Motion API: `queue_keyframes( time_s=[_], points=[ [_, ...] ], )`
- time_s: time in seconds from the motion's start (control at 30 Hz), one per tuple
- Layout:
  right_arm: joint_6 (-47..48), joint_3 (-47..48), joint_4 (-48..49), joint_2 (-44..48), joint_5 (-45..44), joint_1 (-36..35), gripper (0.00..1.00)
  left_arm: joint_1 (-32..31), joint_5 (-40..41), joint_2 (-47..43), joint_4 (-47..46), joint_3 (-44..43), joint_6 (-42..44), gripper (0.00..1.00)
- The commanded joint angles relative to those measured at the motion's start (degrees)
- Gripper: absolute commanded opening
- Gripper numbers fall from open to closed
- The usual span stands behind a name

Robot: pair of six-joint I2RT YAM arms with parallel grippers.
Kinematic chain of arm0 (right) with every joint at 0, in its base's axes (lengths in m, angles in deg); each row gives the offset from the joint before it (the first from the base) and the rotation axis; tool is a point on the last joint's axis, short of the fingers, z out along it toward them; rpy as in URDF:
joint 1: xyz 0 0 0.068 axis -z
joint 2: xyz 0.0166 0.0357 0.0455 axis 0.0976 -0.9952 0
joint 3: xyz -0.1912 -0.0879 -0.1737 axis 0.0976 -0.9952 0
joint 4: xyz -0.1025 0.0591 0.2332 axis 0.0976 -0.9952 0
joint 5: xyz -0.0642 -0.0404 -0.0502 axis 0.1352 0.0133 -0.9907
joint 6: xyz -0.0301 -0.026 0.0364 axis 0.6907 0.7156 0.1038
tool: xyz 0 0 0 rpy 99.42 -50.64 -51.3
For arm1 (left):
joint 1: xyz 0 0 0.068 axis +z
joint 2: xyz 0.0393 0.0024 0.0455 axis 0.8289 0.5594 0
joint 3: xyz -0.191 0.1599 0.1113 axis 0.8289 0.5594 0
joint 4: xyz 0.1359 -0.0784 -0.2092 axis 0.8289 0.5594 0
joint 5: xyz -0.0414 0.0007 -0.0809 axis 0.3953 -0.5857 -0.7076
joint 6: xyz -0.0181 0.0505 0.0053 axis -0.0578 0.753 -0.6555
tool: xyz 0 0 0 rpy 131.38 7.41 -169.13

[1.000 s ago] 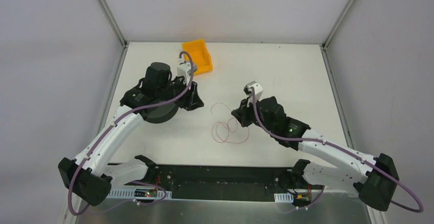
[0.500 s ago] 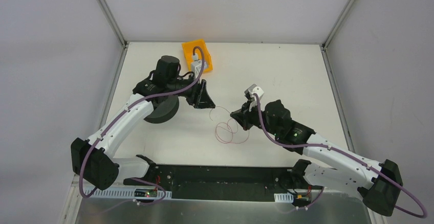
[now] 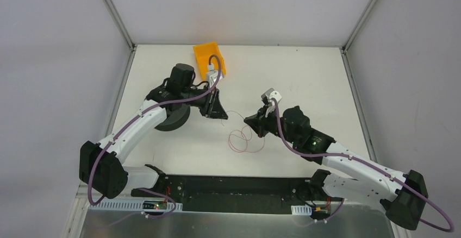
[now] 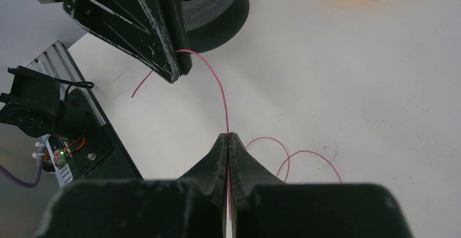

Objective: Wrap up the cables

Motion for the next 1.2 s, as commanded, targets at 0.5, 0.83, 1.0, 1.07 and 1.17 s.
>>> queue_keyframes(
  time_s=[0.5, 0.83, 1.0, 1.07, 1.17],
  points=[
    [-15.6, 9.4, -1.2, -4.9, 18.4, 5.9, 0.44, -4.4, 7.4, -5.9, -1.8, 2.9, 22.5, 0.0],
    [-11.3, 6.3, 5.2, -8.8, 22.2, 8.3, 0.54, -4.6, 5.4, -7.2, -1.8, 3.4, 24.4, 0.0],
    [-11.3, 4.1, 7.1, -10.8, 22.8, 8.6, 0.54, -4.6, 5.3, -7.5, -1.9, 3.8, 24.8, 0.0],
    [-11.7, 2.5, 9.3, -11.1, 22.9, 8.6, 0.54, -4.6, 5.2, -7.7, -2.0, 4.0, 24.8, 0.0],
    [-12.4, 0.8, 12.2, -11.9, 23.1, 8.7, 0.5, -4.6, 5.3, -7.7, -2.1, 4.1, 24.9, 0.0]
  ],
)
